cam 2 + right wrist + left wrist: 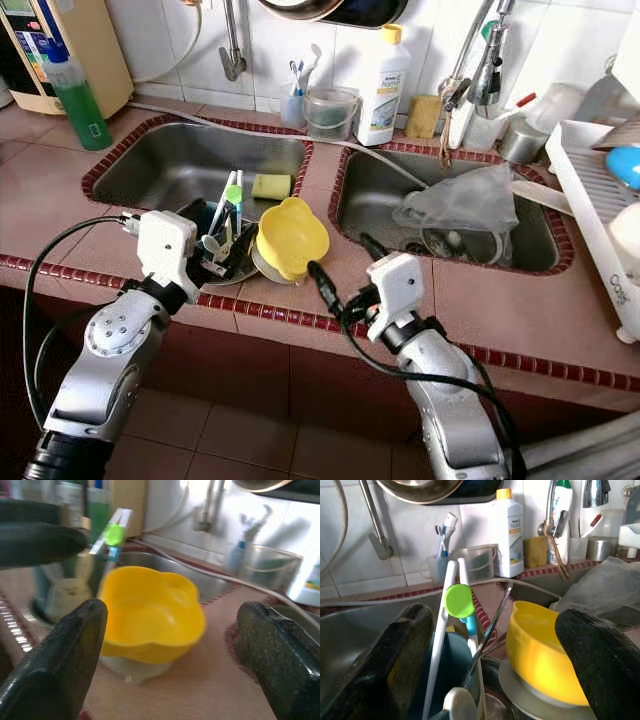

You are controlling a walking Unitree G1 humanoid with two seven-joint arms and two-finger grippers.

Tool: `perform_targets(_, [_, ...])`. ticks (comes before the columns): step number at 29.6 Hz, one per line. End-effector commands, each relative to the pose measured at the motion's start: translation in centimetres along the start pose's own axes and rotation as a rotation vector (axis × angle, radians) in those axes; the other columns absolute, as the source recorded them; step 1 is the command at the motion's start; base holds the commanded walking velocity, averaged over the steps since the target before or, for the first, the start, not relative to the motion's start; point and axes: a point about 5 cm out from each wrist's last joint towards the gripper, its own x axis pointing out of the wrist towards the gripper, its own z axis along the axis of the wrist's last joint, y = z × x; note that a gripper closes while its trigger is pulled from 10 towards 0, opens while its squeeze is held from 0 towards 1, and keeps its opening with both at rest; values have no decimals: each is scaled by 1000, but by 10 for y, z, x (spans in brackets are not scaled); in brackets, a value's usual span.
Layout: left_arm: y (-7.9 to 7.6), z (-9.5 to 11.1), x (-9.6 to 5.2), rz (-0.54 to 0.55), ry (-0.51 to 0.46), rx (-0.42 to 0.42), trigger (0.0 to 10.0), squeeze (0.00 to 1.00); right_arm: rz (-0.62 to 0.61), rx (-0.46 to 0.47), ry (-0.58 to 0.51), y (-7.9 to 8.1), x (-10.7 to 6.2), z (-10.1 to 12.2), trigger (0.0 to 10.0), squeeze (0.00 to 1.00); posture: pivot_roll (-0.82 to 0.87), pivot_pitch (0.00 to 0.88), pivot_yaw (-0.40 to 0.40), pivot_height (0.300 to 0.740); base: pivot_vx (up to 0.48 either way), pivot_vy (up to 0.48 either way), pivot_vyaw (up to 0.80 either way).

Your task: Kitchen organization

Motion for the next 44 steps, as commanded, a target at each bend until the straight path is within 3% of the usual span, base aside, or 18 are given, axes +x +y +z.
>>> perform_targets(1, [-1,2,3,-15,-8,7,10000,0,33,1,-5,3,-1,6,10000,0,-68,61,11,740,0,0,0])
perform_targets(5, [0,2,3,-16,-12,7,10000,0,36,-4,-4,2,-3,9,10000,0,-72,61,14,740,0,0,0])
perform_targets(6, [2,0,4,-4,-4,16,3608,0,40,-6,-3,2,-3,10,10000,0,-75,62,16,740,0,0,0])
perform_targets(7, [2,0,5,-1,-2,18,3765,0,43,-7,-2,2,-3,10,10000,0,-76,62,17,740,0,0,0])
perform_targets(11, [2,-1,7,0,7,11,2549,0,65,7,-4,7,-3,14,10000,0,-81,64,21,740,0,0,0])
perform_targets(12, [2,-1,7,-1,6,10,1608,0,68,11,-7,8,-2,15,10000,0,-82,65,23,740,0,0,0])
perform_targets(14, [1,-1,8,-2,6,10,1176,0,72,16,-11,10,-2,17,10000,0,-84,65,24,740,0,0,0])
perform_targets(15, [1,-1,9,-2,5,9,0,0,74,17,-11,10,-2,18,10000,0,-88,66,28,740,0,0,0])
perform_targets(44, [1,-3,11,14,6,1,0,0,80,51,-31,14,-1,29,10000,0,-86,63,26,740,0,0,0])
